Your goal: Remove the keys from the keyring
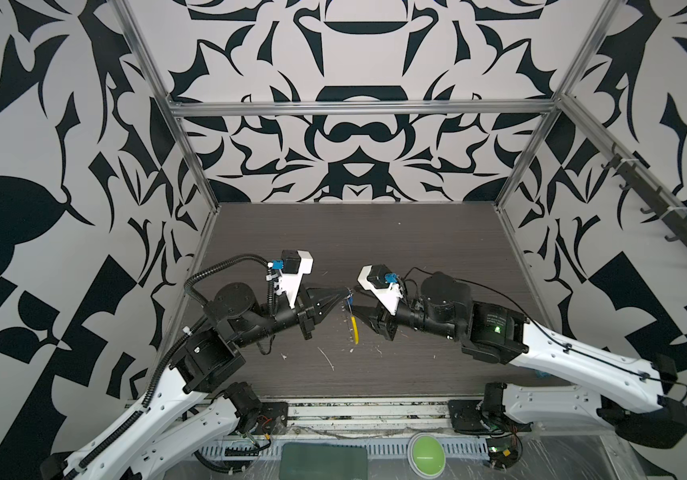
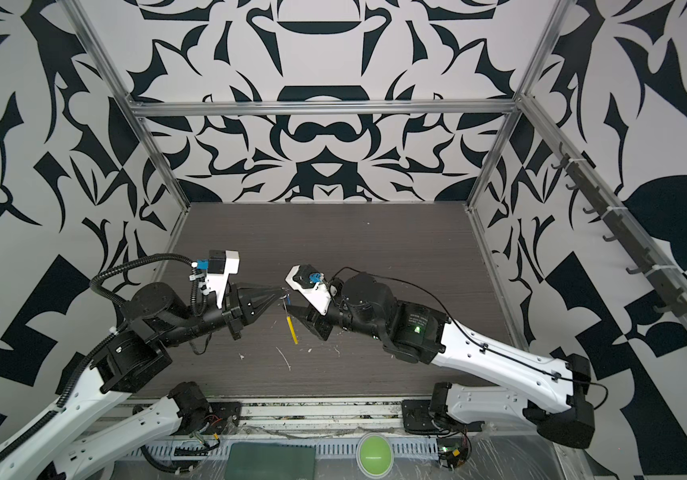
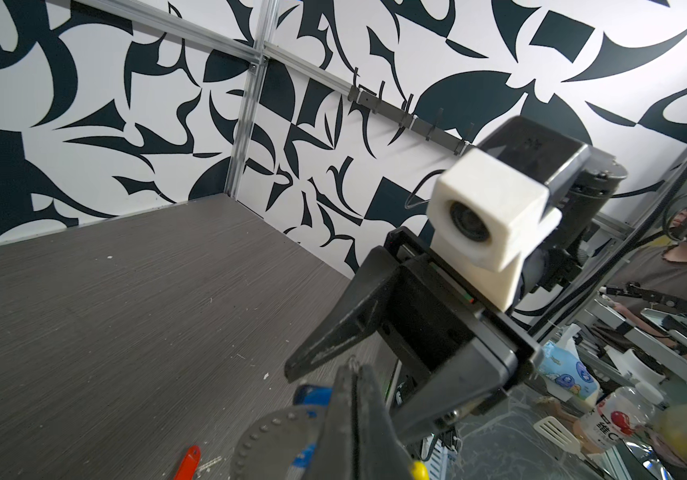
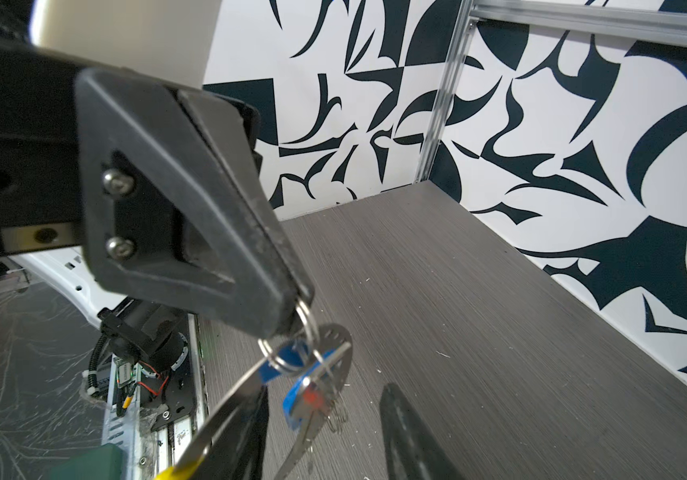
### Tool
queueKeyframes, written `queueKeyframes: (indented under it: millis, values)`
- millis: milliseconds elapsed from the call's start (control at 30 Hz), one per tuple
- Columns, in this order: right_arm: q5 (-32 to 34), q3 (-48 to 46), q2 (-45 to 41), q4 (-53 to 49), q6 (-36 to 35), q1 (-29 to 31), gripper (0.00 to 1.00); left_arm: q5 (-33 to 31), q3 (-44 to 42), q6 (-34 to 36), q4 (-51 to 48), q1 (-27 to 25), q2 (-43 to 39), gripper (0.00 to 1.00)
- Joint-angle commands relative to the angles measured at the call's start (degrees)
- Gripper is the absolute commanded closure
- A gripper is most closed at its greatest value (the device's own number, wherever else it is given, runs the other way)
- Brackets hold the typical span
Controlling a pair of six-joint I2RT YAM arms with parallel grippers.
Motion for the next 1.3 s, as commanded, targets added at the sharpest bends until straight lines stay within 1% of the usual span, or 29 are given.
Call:
queueKeyframes:
  millis: [0, 233, 367, 467, 700, 1000, 1267]
  values:
    - [1.16, 2.67, 0.07, 3.09, -1.49, 0.21, 0.58, 1.37, -0.65, -0.72, 2.70, -0.07, -0.27, 1.00]
    - [0.59, 3.64, 0.21, 3.12, -2.10, 0.20, 0.69, 1.57, -0.94, -0.81, 2.79, -0.07, -0.37, 1.00]
    - [-0.03, 3.65, -0.09, 2.60, -1.97, 0.29, 0.73, 0.79, -1.30, -1.06, 3.09, -0.07, -0.94, 1.00]
    - [-0.34, 3.63, -0.43, 2.22, -1.96, 0.48, 0.80, 0.42, -1.53, -1.23, 3.31, -0.07, -1.34, 1.00]
    - [-1.20, 4.08, 0.13, 0.77, -2.41, 1.10, 1.00, -1.57, -2.17, -1.84, 5.18, -0.07, -1.50, 1.00]
    - [-2.44, 5.19, 1.91, -1.30, -4.42, 3.39, 1.00, -3.34, -2.75, -2.31, 6.82, -0.07, -1.92, 1.00]
    - [-5.44, 4.76, 3.57, -1.75, -3.38, 4.16, 1.00, -3.54, -3.67, -2.21, 7.89, -0.07, -3.52, 1.00]
